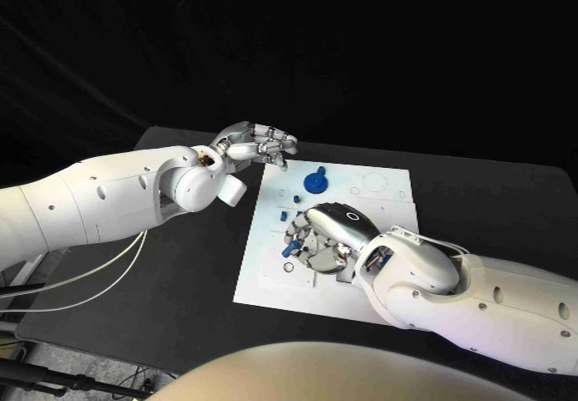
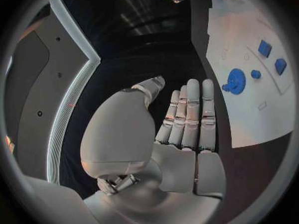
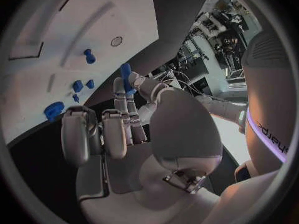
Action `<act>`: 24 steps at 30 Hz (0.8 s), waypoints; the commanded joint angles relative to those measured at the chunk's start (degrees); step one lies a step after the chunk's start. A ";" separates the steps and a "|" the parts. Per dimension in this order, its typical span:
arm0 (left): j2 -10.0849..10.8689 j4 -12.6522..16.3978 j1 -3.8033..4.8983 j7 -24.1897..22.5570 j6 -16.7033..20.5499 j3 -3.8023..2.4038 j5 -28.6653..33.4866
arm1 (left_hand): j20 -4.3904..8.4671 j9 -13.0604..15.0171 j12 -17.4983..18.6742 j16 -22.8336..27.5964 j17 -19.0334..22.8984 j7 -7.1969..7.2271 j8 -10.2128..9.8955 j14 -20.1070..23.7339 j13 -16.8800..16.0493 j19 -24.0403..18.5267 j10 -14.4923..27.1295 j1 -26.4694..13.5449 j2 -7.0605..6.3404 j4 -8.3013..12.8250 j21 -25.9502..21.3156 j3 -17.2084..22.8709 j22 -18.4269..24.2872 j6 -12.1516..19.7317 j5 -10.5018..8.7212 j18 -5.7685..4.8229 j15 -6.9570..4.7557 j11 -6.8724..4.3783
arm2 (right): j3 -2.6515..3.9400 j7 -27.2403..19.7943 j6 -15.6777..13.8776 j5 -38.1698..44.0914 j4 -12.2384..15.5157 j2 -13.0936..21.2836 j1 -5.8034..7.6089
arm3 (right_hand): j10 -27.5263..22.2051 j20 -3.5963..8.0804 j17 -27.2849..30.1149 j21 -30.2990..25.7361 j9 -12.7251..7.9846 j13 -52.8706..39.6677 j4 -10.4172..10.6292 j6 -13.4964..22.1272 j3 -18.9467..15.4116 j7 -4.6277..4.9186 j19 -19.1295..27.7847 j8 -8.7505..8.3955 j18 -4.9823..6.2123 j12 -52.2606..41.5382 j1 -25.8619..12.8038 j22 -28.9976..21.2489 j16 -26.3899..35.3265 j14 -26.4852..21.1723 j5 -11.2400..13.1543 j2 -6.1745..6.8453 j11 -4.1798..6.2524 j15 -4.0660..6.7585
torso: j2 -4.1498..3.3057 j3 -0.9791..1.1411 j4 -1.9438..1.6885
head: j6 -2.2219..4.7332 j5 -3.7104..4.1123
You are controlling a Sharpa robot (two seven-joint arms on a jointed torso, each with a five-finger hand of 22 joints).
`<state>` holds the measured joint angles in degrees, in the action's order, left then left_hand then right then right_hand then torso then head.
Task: Assemble the parts on the task board
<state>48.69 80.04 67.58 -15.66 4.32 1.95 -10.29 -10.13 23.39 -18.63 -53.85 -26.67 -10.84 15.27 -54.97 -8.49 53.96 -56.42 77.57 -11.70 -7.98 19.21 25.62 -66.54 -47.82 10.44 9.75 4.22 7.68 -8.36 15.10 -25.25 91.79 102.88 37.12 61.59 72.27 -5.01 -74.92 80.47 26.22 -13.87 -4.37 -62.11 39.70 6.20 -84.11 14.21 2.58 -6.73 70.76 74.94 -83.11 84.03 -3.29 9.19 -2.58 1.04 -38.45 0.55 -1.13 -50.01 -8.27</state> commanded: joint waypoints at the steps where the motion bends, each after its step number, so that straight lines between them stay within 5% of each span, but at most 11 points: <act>1: -0.20 0.06 0.04 -0.50 -1.08 -0.04 0.31 | -0.11 -0.02 -0.37 0.19 -0.03 0.02 0.22 0.27 -0.05 -0.19 0.27 -0.44 0.29 0.08 -0.26 0.36 0.06 0.26 -0.40 0.49 -0.04 0.06 | -0.20 -1.64 2.13 -0.84 -1.33 -0.86 -0.72 | -0.05 0.37 -1.46 -0.26 2.27 -0.10 -0.11 -0.25 0.08 0.10 -2.22 0.80 -0.58 0.36 0.16 12.43 0.03 3.14 -0.15 -0.21 -0.22 0.40 | 0.01 0.00 0.08 | 0.01 -0.30; 14: -0.24 0.03 0.04 -0.41 -1.16 -0.04 0.31 | -0.11 -0.01 -0.43 0.21 -0.04 0.02 0.29 0.28 -0.07 -0.18 0.26 -0.47 0.35 0.12 -0.31 0.43 0.09 0.27 -0.41 0.49 -0.04 0.06 | -0.53 -1.13 4.33 -0.95 -3.12 -1.91 -1.83 | -0.14 0.35 -1.37 -0.37 2.39 -0.17 -0.01 -0.05 -0.02 0.13 -2.17 0.79 -0.56 0.49 -0.06 12.40 0.07 3.13 -0.15 -0.21 -0.28 0.34 | -0.09 0.18 0.10 | 0.01 -0.38; 24: -0.22 0.04 0.04 -0.29 -1.27 -0.04 0.31 | -0.11 -0.01 -0.43 0.21 -0.04 0.02 0.29 0.28 -0.07 -0.18 0.26 -0.47 0.35 0.12 -0.31 0.43 0.09 0.27 -0.41 0.49 -0.04 0.06 | -0.56 0.72 6.66 0.92 -3.92 -2.48 -1.91 | -0.19 0.33 -1.21 -0.63 2.48 -0.22 0.04 0.09 -0.08 0.13 -2.07 0.79 -0.51 0.58 -0.19 12.32 0.15 3.09 -0.18 -0.19 -0.31 0.31 | -0.05 0.13 0.12 | 0.01 -0.08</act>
<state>48.56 79.97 67.59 -15.65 4.06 1.96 -10.29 -10.13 23.39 -18.85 -53.85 -26.67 -10.84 15.27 -54.97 -8.49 53.96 -56.42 77.34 -11.47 -7.82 19.21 25.78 -66.55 -47.82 10.19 9.75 4.22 7.68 -8.90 14.65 -21.09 90.96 99.09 34.76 59.75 72.34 -5.02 -74.90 80.19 26.22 -13.99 -4.43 -61.87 39.61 6.10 -84.11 14.22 2.59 -6.37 70.77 74.92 -83.11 84.03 -3.28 9.24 -2.68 1.04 -38.52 0.69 -1.03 -50.01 -8.44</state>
